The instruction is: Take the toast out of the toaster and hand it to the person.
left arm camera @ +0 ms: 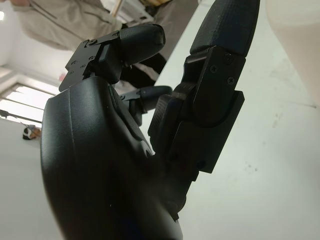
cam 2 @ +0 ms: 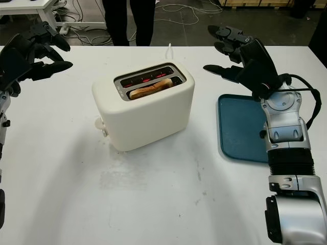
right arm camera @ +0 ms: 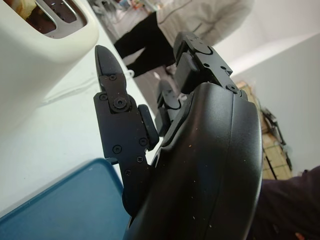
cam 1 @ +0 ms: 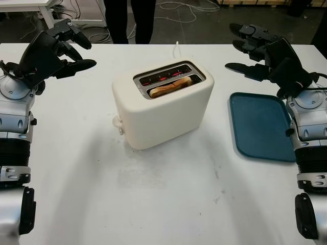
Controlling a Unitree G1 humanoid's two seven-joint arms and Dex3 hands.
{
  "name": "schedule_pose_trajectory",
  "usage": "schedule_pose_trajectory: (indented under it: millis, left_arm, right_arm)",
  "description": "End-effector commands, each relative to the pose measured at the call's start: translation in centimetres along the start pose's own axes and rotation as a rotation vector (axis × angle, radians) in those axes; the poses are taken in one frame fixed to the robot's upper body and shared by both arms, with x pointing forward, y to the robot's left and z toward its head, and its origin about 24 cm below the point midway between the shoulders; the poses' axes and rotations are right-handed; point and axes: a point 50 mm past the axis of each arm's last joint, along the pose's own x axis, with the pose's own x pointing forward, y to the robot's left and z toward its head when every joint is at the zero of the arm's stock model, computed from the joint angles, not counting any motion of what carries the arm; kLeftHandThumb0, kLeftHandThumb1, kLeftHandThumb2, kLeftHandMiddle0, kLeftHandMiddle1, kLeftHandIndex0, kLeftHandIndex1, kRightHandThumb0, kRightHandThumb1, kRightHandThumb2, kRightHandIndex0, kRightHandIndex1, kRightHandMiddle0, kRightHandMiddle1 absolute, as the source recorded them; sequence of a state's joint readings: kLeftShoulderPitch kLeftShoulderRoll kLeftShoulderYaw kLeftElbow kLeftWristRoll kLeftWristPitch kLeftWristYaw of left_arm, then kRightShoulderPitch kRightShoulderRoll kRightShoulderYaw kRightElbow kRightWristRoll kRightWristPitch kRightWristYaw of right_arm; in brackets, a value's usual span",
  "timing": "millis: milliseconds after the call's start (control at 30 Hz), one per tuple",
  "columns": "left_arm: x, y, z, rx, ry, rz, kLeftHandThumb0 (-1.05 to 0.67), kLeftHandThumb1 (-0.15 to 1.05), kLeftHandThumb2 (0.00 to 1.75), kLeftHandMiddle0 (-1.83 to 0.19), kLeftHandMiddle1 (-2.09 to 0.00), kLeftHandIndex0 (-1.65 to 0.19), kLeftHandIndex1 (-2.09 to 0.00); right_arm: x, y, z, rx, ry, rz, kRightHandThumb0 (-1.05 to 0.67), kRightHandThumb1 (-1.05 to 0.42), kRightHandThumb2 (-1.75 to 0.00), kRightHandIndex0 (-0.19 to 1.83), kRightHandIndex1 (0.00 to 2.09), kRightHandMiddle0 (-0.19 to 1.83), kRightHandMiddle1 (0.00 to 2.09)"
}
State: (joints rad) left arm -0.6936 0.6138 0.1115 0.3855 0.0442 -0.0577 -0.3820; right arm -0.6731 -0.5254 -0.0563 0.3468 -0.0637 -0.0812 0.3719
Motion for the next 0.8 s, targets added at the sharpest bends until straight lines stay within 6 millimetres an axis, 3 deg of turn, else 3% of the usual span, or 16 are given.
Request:
schedule_pose_trajectory:
  millis: [0,767]
  left_arm:
    - [-0.01,0.24,0.07,0.009,-0.008,0.008,-1.05,0.91,0.01,-0.16,-1.75,-0.2,-1.63]
    - [-0.1,0.22,-0.05,0.003,0.005,0.008,-1.05,0.89,0.0,-0.16,-1.75,-0.22,-1.62]
  right_arm:
    - [0.06,0.09,0.3,0.003,-0.013,0.004,-0.3,-0.9,0.0,0.36,0.0,0.36,0.0]
    - [0.06,0.15,0.31,0.026,-0.005,0.001,-0.31,-0.9,0.0,0.34,0.0,0.35,0.0]
